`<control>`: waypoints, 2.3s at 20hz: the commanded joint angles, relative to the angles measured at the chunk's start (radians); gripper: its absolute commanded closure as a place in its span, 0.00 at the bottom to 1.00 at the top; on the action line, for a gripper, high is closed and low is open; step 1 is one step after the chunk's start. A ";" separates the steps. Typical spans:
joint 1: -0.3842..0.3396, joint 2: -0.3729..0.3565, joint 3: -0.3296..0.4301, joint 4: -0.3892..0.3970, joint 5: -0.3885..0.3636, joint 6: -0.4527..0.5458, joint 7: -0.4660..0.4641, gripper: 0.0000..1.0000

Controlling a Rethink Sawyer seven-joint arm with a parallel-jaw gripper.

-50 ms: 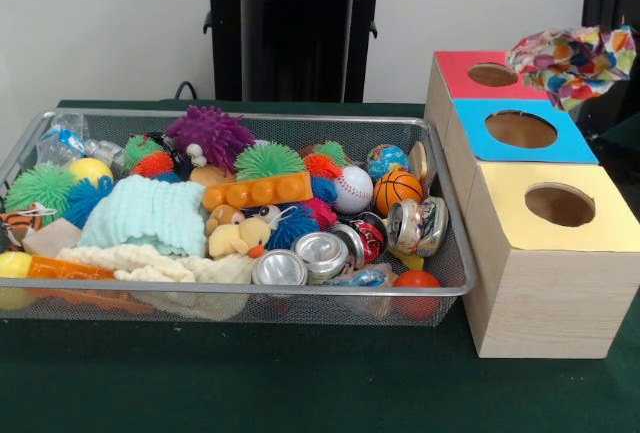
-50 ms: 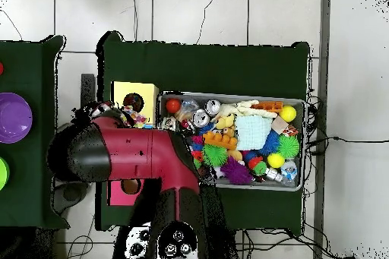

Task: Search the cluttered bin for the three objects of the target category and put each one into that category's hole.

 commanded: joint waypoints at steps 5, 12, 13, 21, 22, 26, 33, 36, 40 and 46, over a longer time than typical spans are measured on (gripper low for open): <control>-0.013 0.112 -0.020 -0.106 0.071 -0.053 0.187 1.00; -0.033 0.128 -0.002 -0.075 0.080 -0.140 0.145 1.00; -0.045 0.135 0.013 -0.061 0.077 -0.176 0.131 1.00; -0.125 0.194 0.094 -0.013 0.035 -0.348 0.061 1.00; -0.126 0.199 0.099 -0.003 0.027 -0.369 0.061 1.00; -0.134 0.225 0.106 0.028 -0.006 -0.409 0.044 1.00; -0.074 0.230 0.057 0.066 -0.009 -0.298 0.046 1.00; -0.084 0.220 0.089 0.115 0.019 -0.284 0.068 1.00; -0.063 0.191 0.087 0.168 0.049 -0.271 0.104 1.00; -0.050 0.188 0.068 0.163 0.058 -0.258 0.102 1.00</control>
